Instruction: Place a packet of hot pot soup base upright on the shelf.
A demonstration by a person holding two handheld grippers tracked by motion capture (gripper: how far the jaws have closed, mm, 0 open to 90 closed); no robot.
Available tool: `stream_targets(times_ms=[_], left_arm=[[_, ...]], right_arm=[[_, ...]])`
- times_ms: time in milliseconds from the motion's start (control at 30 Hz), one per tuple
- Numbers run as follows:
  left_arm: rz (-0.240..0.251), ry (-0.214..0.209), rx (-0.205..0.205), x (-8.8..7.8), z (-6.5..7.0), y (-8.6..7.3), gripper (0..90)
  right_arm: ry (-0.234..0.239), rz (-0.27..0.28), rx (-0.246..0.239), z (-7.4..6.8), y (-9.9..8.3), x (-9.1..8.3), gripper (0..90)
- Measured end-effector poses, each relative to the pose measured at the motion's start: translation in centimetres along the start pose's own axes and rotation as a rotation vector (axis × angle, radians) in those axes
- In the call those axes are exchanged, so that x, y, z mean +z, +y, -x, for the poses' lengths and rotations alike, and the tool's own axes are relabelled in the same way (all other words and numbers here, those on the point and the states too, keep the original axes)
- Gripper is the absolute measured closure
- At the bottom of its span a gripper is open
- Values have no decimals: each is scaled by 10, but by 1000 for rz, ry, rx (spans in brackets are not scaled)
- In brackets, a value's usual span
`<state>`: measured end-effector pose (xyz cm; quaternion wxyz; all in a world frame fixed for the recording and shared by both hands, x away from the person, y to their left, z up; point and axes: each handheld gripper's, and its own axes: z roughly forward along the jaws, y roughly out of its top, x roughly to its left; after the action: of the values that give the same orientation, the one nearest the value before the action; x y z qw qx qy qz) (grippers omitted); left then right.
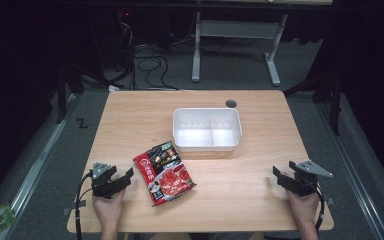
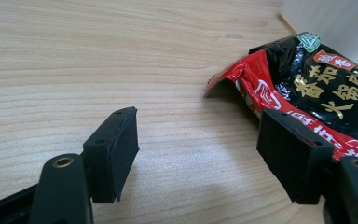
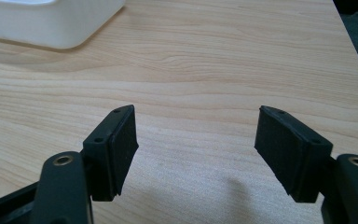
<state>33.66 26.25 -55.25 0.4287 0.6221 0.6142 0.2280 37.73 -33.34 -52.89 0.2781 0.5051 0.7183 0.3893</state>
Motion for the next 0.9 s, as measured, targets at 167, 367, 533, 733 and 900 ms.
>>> stream_targets(times_ms=[167,367,533,733,900], left_arm=[[-10,-8,-3,0,-1,0,298],[-16,-1,-10,1,-1,0,298],[-6,2,-14,0,-1,0,305],[28,2,-24,-4,-2,-2,292],[51,-6,-47,-8,-5,-4,305]], right_arm=[[3,2,-1,0,0,0,302],[3,0,-1,1,0,0,303],[2,-3,5,1,0,0,304],[3,-10,-4,0,1,1,304],[-4,-4,-3,0,0,1,303]])
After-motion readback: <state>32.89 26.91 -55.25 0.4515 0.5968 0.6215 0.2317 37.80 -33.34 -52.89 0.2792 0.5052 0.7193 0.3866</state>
